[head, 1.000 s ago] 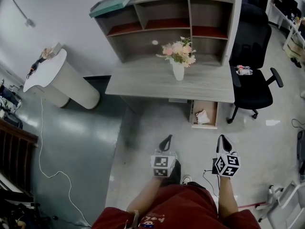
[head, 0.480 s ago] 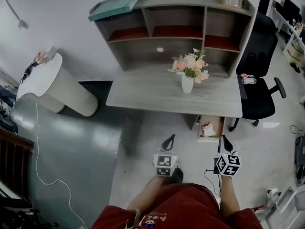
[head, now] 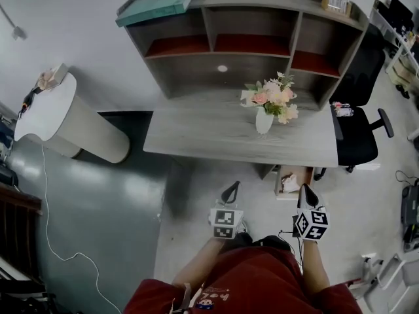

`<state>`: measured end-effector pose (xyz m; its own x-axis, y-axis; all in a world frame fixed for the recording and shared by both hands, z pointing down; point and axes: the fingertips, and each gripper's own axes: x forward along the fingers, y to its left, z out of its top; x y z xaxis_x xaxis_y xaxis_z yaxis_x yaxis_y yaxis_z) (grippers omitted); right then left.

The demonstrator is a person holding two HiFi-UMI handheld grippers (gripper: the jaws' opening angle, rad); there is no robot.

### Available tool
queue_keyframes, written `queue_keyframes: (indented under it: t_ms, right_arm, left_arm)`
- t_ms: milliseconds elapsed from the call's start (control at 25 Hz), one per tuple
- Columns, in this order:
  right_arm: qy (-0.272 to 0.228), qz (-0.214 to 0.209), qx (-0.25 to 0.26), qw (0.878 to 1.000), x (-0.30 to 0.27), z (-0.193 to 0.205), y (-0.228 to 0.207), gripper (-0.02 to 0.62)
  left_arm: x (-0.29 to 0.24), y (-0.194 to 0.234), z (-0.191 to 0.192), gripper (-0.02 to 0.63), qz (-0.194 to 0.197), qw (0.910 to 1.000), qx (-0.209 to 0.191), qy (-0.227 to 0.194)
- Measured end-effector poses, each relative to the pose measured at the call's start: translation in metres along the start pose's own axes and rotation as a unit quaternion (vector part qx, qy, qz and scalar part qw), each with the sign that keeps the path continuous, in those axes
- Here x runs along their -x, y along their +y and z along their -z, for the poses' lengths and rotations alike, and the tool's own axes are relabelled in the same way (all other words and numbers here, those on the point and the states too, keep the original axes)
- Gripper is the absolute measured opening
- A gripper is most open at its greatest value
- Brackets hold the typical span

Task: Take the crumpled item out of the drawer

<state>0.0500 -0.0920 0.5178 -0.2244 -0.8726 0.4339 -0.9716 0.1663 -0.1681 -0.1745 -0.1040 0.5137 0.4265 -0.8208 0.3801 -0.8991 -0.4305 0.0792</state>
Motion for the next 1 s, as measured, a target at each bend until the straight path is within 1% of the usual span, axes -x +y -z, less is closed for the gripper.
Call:
queue_keyframes:
  t_ms: [160,360,640,760,1000]
  right_arm:
    - [0.007,0.008,-0.005,1.000,-0.011,0.002,-0.008,-0.002]
    - [0.012,0.014,-0.016,1.000,-0.031,0.002,-0.033,-0.002]
    - [0.011,0.001,-0.021,1.000,-0.060,-0.013,-0.075,-0.002]
    - [0.005,-0.004,-0.024,1.000,-0.071,-0.025,-0.095,-0.002]
    - [0.003,-0.018,-0.031,0.999,-0.088,-0.034,-0.130,-0.002]
  left_arm:
    - [-0.017,0.005,-0.001,-0.002,0.006,1.0000,-0.001,0.007]
    - [-0.050,0.000,-0.006,-0.002,0.012,0.9998,-0.007,0.016]
    - [-0.098,-0.021,-0.028,-0.002,0.002,0.9999,-0.006,0.013]
    - [-0.118,-0.031,-0.040,-0.002,-0.002,0.9999,-0.015,0.007]
    - [-0.149,-0.050,-0.052,-0.002,-0.016,0.9997,-0.018,0.005]
